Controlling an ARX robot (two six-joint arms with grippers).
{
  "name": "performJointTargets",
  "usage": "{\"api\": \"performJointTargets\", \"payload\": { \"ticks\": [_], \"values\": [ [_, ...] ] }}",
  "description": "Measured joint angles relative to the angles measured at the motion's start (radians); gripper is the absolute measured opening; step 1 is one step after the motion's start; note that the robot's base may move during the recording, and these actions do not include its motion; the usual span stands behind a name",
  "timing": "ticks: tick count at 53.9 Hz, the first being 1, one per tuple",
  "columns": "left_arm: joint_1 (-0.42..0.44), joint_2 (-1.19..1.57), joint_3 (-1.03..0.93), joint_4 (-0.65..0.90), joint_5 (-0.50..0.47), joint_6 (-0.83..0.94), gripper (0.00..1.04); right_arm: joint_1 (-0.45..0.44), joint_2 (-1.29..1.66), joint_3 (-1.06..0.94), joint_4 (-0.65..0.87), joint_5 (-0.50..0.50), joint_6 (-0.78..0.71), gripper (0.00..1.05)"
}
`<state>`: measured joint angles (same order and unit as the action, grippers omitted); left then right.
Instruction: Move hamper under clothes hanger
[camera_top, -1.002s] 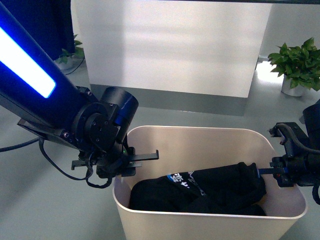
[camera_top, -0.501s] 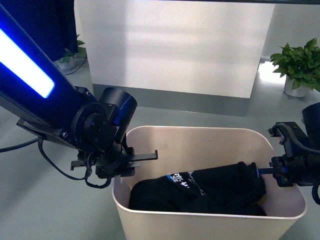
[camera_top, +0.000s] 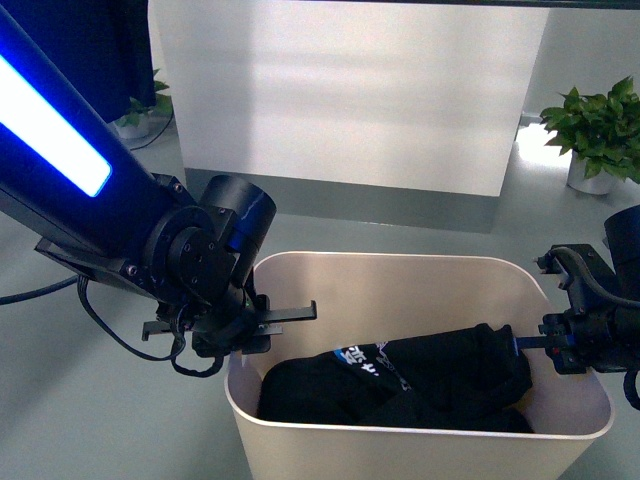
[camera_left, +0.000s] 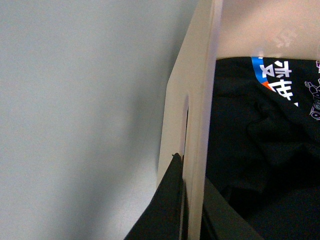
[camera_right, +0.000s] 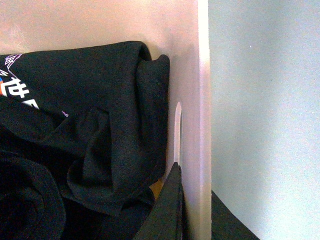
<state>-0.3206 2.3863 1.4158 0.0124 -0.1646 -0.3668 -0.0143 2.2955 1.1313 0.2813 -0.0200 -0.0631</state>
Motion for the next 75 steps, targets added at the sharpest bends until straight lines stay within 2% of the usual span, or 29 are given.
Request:
{"api": "performJointTargets", "payload": {
  "ticks": [35,39,42,48,57,75],
  "values": [
    [0.000,0.000,0.000,0.000,-0.002,0.000,0.04,0.000,0.000,0.000,0.000,0.000,0.000,0.03],
    [-0.014,0.001,-0.032,0.121,-0.163,-0.041,0.04,0.000,0.000,0.000,0.000,-0.005,0.000,0.03],
    [-0.027,0.005,-0.038,0.167,-0.250,-0.049,0.04,-0.003,0.002,-0.022,0.075,-0.074,-0.004,0.03],
    [-0.034,0.005,-0.039,0.183,-0.298,-0.051,0.04,-0.006,0.015,-0.071,0.281,-0.178,-0.011,0.03],
    [-0.029,0.005,-0.037,0.194,-0.285,-0.055,0.04,-0.017,0.019,-0.074,0.346,-0.206,-0.016,0.03],
    [-0.035,0.031,-0.009,0.166,-0.260,-0.048,0.04,-0.018,0.022,-0.071,0.294,-0.195,-0.039,0.03]
  ]
}}
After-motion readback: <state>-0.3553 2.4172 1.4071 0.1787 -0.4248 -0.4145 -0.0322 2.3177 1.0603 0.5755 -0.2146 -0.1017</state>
